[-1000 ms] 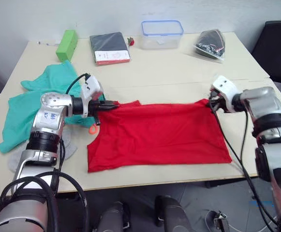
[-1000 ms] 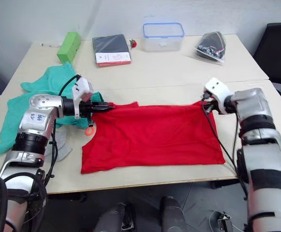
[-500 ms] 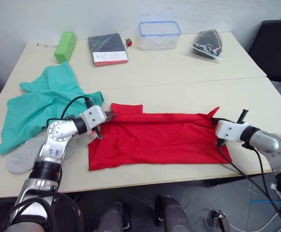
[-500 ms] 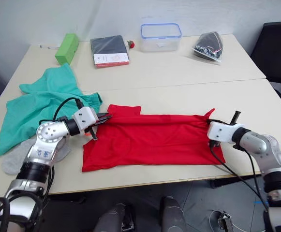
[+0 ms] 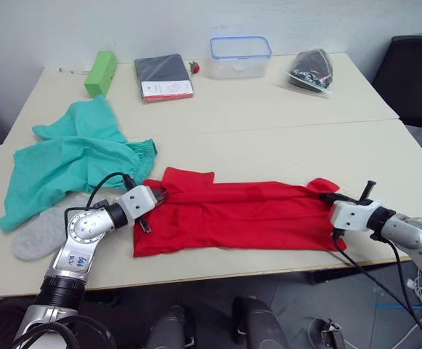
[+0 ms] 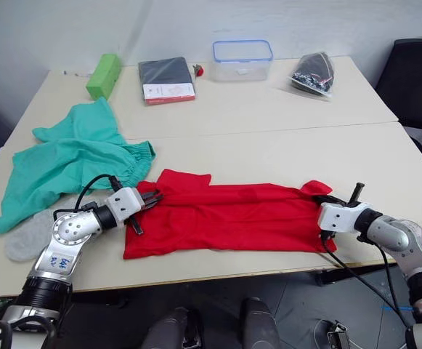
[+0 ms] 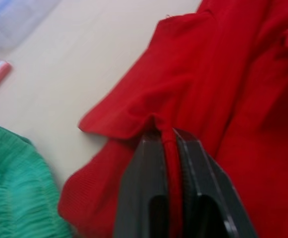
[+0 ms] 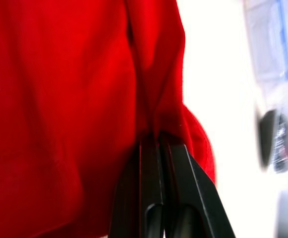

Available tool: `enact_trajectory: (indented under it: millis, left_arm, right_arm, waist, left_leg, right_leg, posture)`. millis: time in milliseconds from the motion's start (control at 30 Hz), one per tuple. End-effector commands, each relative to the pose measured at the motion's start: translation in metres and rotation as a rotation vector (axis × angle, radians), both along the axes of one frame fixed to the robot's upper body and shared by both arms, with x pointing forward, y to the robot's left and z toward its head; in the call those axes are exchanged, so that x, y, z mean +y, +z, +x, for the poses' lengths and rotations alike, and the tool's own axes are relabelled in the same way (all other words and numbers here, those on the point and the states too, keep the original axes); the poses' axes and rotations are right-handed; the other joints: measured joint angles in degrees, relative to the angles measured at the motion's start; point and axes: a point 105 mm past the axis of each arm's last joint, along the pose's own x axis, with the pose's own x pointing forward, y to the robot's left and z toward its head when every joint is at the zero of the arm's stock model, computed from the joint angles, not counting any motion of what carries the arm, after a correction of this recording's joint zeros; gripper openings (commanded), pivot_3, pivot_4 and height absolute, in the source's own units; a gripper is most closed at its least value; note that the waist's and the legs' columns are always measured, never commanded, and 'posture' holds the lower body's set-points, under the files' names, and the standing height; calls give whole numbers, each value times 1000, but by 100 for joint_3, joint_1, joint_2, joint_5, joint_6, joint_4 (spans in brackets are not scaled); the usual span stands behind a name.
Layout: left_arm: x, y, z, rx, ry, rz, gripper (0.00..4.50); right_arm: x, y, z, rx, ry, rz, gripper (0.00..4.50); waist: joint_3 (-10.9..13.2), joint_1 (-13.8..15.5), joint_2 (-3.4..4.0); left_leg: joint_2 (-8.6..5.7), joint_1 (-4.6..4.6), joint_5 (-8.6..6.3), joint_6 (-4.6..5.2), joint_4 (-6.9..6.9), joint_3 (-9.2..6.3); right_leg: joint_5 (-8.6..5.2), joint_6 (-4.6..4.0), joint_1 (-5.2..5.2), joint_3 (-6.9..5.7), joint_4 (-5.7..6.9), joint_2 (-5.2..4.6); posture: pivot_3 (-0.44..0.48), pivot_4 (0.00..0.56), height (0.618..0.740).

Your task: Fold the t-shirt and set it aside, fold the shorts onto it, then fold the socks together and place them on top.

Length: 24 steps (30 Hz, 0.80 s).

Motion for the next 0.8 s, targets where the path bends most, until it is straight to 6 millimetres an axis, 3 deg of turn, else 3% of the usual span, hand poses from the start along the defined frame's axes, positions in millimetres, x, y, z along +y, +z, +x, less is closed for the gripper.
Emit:
enact_trajectory:
  millis: [33,333,400,567,733,800]
  left_arm:
    - [6,14,-9,81,-16,-79,1592]
    - [25,57,-26,543,-36,-369,4425]
    - [29,66,-22,589,-25,-401,4500]
    - [29,91,24,675,101,-552,4500]
    - [6,88,51,883,141,-623,4500]
    - [-1,79,60,948,193,-614,4500]
  right_arm:
    - [-4,18,-3,33,-2,78,672]
    - [6,66,-13,172,49,269,3816]
    - [9,78,-15,199,55,305,4471]
    - [25,106,-19,266,92,423,4471]
    - [47,116,-29,301,139,456,4471]
    - [55,117,-34,305,157,460,4471]
  waist:
    - [0,2,0]
    - [1,82,2]
    - [1,121,2]
    - [2,257,0]
    - [2,306,0]
    - [3,301,-2]
  left_leg:
    - [0,0,0,0,0,-1]
    - [1,4,-5,-5,7,-57]
    - [1,6,-10,-9,6,-66]
    - [-4,-9,-11,-9,12,-85]
    - [-10,-14,-11,-4,14,-84]
    - [-13,-18,-12,-2,13,-80]
  right_leg:
    - [0,0,1,0,0,0]
    - [-2,-4,41,0,-26,-3]
    - [-2,-4,50,-7,-34,-3]
    - [-2,-5,51,-24,-39,-2]
    - [-2,-4,49,-38,-41,13]
    - [-1,-3,47,-46,-39,30]
  posture:
    - [0,150,740]
    - [0,150,740]
    - [0,150,740]
    - [0,150,740]
    - [0,150,740]
    - [0,150,740]
